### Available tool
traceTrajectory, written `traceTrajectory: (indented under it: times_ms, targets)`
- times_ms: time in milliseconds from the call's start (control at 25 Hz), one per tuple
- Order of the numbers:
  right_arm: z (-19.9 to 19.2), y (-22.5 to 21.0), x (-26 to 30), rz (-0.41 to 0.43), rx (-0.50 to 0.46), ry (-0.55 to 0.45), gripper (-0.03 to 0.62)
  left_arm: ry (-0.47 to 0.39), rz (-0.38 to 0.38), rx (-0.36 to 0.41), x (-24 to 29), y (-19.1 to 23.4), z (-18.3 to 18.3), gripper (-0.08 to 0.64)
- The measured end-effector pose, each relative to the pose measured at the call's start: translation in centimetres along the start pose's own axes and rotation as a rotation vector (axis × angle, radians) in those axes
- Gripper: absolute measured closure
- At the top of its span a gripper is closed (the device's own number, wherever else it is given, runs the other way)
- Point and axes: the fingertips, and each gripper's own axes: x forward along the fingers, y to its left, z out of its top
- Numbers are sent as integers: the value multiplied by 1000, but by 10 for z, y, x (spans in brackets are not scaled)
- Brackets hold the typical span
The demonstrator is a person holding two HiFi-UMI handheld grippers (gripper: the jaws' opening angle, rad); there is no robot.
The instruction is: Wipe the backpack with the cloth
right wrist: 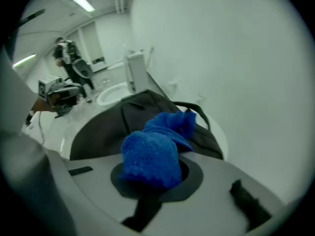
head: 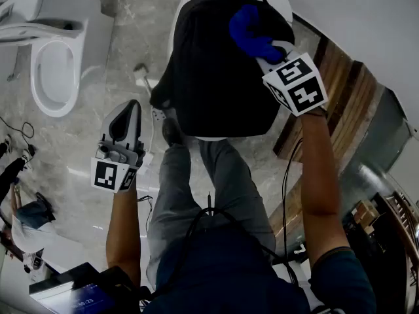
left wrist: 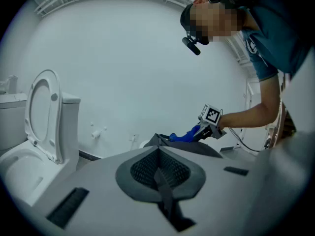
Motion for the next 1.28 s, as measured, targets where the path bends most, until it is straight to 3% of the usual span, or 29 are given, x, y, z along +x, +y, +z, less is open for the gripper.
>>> traceTrajectory:
  times_ms: [120,240,400,640,720,920,1040,1280]
  targets:
    - [-53,-53,-22,-205,149,78,574,0,-2,0,0,0,0,557]
    - [-53,-59,-18,-242,196,56,574,3,-14,0,1,-3,-2,557]
    - [-4,-42,22,-185,119,18,574,6,-38,3,9,-13,-1,557]
    - [68,46,35,-73,-184,-34,574,3,-50,10,17,-20,2,557]
    - [60,66,22,-20,-152,-69,574,-1,-50,14,18,-21,2,557]
    - [-8,87,-5,45,-38,-146,574,-22,-64,67,25,-38,4,557]
    - [-33,89,-17,40,32,-198,574,-29,-85,122,32,-45,11,557]
    - [-56,117,-26,2,165,-214,574,-72,-110,66,25,-61,59,557]
